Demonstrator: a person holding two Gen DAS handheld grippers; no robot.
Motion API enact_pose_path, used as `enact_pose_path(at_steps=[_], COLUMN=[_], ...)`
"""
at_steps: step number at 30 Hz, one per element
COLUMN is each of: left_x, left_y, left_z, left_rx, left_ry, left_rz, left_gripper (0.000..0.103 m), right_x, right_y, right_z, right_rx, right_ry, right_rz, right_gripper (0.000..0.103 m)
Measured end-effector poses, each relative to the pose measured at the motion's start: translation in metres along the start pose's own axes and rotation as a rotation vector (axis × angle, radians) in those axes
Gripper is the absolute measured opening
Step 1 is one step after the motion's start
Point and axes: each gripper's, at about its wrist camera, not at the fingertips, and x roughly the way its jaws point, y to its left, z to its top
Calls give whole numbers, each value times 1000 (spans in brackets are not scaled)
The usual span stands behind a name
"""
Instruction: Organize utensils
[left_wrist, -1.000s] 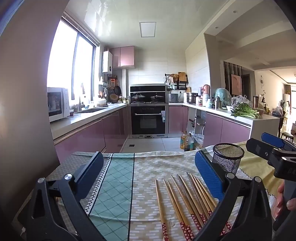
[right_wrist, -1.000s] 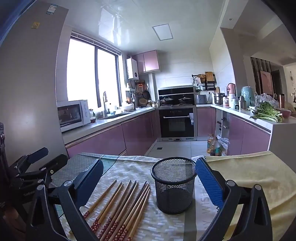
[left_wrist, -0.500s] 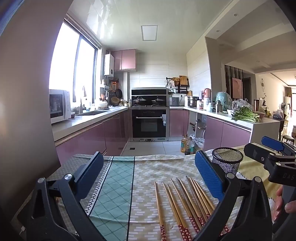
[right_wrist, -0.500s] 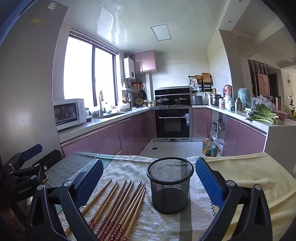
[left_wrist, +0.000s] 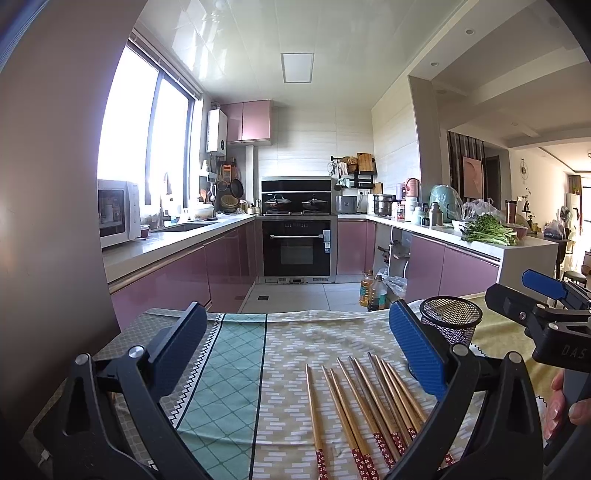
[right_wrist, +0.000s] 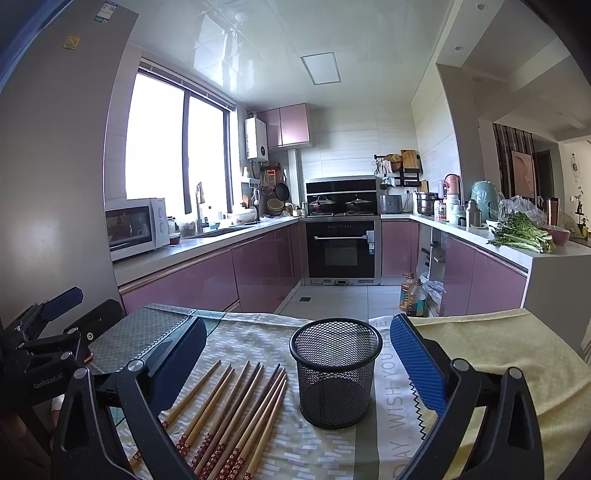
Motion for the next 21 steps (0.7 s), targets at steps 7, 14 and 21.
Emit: enact_pose_path(at_steps=[7,14,21], left_x=[0,0,0], left_y=[-1,-1,-1], left_z=[0,1,1], left_rx=[1,-1,-2], left_ry=[-3,-3,-3], left_rz=[2,1,-1], left_gripper=[97,97,97], right_x=[0,0,-1], right_y=[1,-1,-1], right_z=[0,0,-1], right_rx=[2,3,3], right_ry=[-4,-4,-6], right_rz=[4,6,8], right_gripper=[96,96,96])
